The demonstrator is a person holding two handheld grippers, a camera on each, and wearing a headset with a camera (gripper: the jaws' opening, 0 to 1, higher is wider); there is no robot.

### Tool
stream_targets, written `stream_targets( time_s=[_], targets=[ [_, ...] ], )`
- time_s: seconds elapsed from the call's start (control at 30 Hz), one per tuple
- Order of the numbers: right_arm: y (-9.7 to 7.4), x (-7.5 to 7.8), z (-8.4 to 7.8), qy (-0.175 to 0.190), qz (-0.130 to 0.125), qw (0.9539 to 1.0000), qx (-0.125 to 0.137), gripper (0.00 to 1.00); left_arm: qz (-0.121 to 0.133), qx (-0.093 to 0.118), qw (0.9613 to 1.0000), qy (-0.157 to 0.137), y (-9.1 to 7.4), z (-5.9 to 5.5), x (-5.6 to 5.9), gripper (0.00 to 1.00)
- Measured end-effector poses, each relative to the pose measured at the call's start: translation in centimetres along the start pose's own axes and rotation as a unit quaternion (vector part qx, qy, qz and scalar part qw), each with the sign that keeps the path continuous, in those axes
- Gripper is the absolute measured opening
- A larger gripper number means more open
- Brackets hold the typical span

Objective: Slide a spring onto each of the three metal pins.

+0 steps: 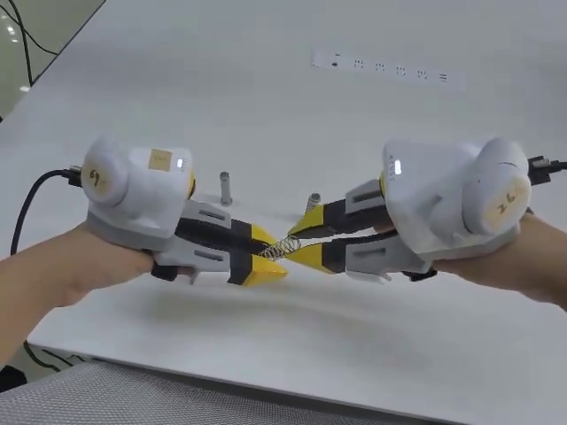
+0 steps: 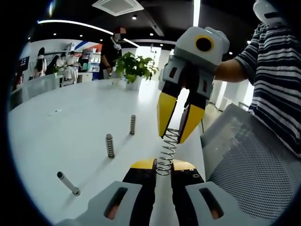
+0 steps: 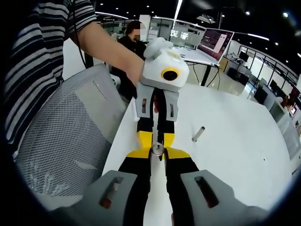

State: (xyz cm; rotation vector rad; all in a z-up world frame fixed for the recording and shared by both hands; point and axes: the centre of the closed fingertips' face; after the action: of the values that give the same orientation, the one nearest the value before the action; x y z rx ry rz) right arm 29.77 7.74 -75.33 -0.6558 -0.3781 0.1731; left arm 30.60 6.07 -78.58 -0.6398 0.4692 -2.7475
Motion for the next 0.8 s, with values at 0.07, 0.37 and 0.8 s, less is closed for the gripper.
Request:
stream_targets(
  time_s=[0.07,0.37,0.8],
  targets=[
    [0.1,-0.1,0.1,0.001,0.000,1.0000,0.001,0.12,0.000,-0.003,1.0000,0.001,0.0,-0.1,0.0,0.08],
    [0.2,0.1,0.8,0.012,-0.008,0.9998,0.016,0.13,0.000,-0.004,1.0000,0.002,0.1,-0.1,0.1,0.08],
    [0.8,0.5,2.2,0.018,-0.021,0.9987,0.042,0.12,-0.008,0.001,0.9999,0.010,0.8,0.6,0.7,0.08]
  ],
)
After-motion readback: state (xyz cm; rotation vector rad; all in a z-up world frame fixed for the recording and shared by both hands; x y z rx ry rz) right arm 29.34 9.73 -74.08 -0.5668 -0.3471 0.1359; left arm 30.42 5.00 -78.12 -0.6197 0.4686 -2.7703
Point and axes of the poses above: the centre of the closed fingertips' face, and the gripper's own axes: y roughly forward along the fingers, x roughly to its right, z roughly out of its top, and after that the axes turned 10 degrees about -y, right-handed
